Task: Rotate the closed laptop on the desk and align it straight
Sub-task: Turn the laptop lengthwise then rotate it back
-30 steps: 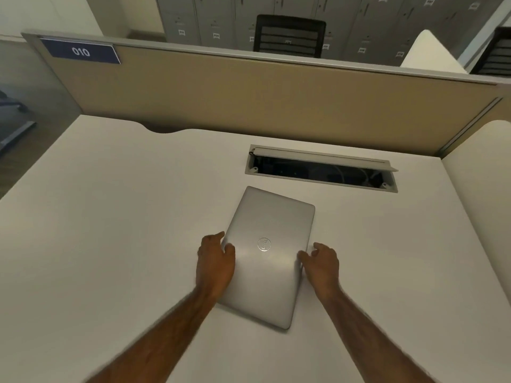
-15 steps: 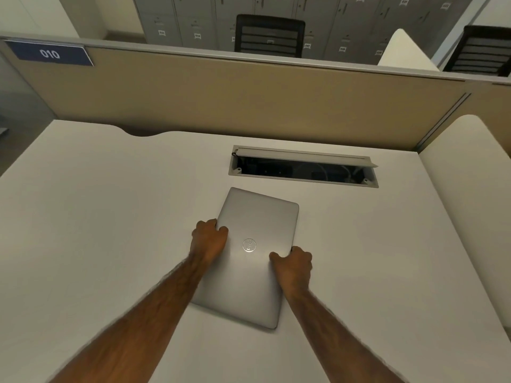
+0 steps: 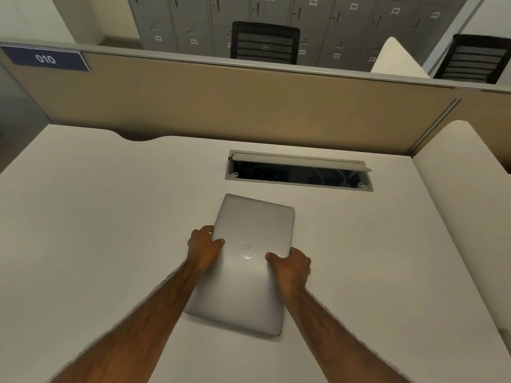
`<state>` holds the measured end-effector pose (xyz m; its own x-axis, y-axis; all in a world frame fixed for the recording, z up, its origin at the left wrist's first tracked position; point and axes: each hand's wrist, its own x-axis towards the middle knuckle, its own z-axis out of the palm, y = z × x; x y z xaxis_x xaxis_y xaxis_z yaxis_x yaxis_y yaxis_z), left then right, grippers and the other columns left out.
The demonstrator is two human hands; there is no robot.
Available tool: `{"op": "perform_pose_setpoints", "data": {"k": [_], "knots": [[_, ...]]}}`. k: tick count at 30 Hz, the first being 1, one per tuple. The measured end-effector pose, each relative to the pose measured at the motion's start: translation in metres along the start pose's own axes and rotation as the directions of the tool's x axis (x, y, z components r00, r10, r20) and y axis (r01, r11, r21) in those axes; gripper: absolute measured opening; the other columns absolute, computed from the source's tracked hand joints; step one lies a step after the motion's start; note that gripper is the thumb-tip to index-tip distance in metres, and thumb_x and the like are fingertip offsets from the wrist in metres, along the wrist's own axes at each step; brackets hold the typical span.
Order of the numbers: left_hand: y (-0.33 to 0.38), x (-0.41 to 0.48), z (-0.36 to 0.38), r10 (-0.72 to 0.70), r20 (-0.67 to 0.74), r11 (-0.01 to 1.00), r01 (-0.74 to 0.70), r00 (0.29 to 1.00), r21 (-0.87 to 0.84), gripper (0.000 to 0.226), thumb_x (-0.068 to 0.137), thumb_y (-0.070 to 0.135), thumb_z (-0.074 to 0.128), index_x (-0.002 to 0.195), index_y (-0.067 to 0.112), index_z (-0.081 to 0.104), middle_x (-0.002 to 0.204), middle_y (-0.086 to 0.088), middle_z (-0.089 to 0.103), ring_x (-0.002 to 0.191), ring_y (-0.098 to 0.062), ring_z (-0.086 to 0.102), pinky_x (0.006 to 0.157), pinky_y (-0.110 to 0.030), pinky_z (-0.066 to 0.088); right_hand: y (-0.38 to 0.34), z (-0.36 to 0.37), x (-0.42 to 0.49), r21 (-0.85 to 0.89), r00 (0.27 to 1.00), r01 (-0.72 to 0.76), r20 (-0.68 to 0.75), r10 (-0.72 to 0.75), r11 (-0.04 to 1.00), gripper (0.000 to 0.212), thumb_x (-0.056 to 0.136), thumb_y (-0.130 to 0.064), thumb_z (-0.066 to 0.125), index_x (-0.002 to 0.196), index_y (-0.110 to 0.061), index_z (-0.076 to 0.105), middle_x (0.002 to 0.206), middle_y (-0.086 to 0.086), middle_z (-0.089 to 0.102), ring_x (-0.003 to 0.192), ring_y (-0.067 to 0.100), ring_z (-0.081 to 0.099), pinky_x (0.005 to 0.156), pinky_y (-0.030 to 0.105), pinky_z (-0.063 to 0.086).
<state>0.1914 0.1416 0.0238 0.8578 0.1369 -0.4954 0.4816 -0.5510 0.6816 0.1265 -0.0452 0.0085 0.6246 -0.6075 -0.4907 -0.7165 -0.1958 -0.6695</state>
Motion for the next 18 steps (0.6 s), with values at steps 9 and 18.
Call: {"op": "perform_pose_setpoints", "data": {"k": [9,18], "knots": [[0.008,-0.028,0.003,-0.006,-0.045,0.995,0.001,0.999,-0.102,0.055,0.091,0.018,0.068,0.143,0.01,0.05,0.138,-0.019,0.056,0.126,-0.039,0.059,0.106,-0.052,0.052,-0.001,-0.016,0.014,0.12,0.997,0.065,0.032,-0.069,0.991,0.062,0.067,-0.044,0.085,0.118,-0.011,0.071,0.122,0.014,0.067,0.115,0.037,0.065,0.1,0.049,0.055],[0.007,-0.06,0.011,-0.097,-0.077,0.961,0.073,0.992,-0.267,0.05,0.09,0.013,0.064,0.137,0.013,0.046,0.127,-0.013,0.064,0.121,-0.038,0.06,0.103,-0.053,0.054,-0.02,-0.033,0.032,0.198,0.984,0.134,0.093,-0.154,0.971,0.034,0.058,-0.041,0.089,0.076,-0.014,0.078,0.072,-0.001,0.079,0.071,0.023,0.077,0.071,0.041,0.065]]}}
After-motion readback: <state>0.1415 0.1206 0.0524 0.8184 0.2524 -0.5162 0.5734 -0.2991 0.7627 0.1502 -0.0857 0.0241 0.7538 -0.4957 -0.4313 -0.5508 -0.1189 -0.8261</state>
